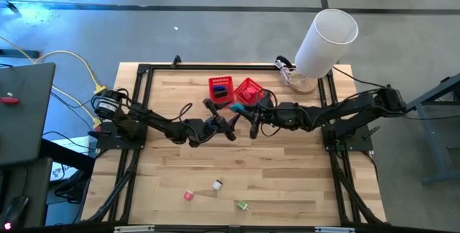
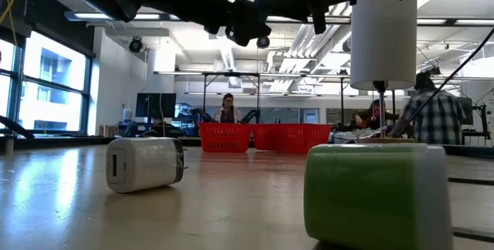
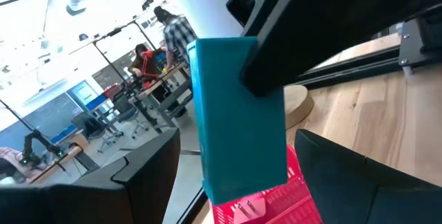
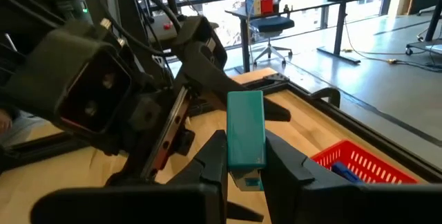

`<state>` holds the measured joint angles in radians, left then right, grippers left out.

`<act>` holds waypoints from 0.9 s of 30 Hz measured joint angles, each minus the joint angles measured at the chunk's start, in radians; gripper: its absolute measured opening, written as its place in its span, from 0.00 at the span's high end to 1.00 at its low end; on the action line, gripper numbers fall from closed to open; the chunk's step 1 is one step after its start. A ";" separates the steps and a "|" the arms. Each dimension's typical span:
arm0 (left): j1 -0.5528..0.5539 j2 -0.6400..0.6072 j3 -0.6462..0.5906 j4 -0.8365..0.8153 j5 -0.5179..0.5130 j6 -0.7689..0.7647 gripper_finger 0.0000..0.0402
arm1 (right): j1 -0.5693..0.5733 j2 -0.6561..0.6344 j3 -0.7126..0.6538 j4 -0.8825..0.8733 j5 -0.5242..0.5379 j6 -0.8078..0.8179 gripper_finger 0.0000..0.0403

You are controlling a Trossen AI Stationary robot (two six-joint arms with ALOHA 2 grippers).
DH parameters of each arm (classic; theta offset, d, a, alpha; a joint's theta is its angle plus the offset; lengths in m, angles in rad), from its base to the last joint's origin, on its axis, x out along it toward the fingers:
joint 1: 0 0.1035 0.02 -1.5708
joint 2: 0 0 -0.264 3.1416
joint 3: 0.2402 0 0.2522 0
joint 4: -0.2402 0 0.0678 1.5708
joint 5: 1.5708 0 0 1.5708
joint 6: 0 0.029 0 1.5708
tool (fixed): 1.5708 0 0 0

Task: Pick & Place Office items
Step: Put the light blue digital clock into the left red bin

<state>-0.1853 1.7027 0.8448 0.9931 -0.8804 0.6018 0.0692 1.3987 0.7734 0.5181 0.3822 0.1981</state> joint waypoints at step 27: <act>-0.022 0.000 0.000 0.011 -0.016 -0.015 0.62 | 0.001 0.006 0.000 0.003 -0.001 0.015 0.80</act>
<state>-0.2070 1.7027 0.8445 1.0040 -0.8968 0.5870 0.0704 1.4044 0.7734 0.5209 0.3808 0.2131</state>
